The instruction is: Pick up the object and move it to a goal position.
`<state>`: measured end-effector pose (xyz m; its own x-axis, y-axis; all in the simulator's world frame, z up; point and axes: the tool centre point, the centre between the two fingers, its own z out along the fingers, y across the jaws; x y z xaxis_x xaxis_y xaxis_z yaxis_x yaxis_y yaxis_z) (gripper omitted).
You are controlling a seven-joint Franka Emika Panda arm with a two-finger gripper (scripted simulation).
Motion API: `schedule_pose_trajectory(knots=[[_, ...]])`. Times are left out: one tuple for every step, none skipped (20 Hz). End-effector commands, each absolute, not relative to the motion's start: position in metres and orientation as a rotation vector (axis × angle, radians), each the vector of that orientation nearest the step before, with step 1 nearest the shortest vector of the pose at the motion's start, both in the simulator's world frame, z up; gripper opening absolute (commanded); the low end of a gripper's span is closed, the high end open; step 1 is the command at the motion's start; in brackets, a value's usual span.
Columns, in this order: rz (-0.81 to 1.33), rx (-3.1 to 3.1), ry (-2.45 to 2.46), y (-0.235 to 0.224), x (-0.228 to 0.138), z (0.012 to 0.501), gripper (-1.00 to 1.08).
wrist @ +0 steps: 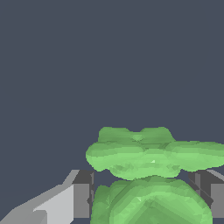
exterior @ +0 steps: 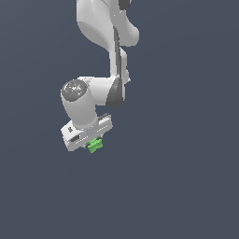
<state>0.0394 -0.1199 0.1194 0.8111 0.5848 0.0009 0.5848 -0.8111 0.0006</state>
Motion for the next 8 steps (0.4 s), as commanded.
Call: schedule_pose_trajectory(knots=[[0.001, 2.989, 0.969, -0.134, 0.043, 0.126, -1.00], [0.001, 2.989, 0.969, -0.138, 0.044, 0.128, -1.00], [0.000, 2.989, 0.969, -0.141, 0.045, 0.129, -1.00], [0.000, 2.989, 0.969, -0.143, 0.045, 0.130, -1.00], [0.000, 2.989, 0.969, -0.145, 0.046, 0.131, -1.00], [0.000, 2.989, 0.969, -0.146, 0.046, 0.131, -1.00], [0.000, 2.989, 0.969, -0.147, 0.047, 0.132, -1.00], [0.000, 2.989, 0.969, -0.147, 0.047, 0.132, -1.00]])
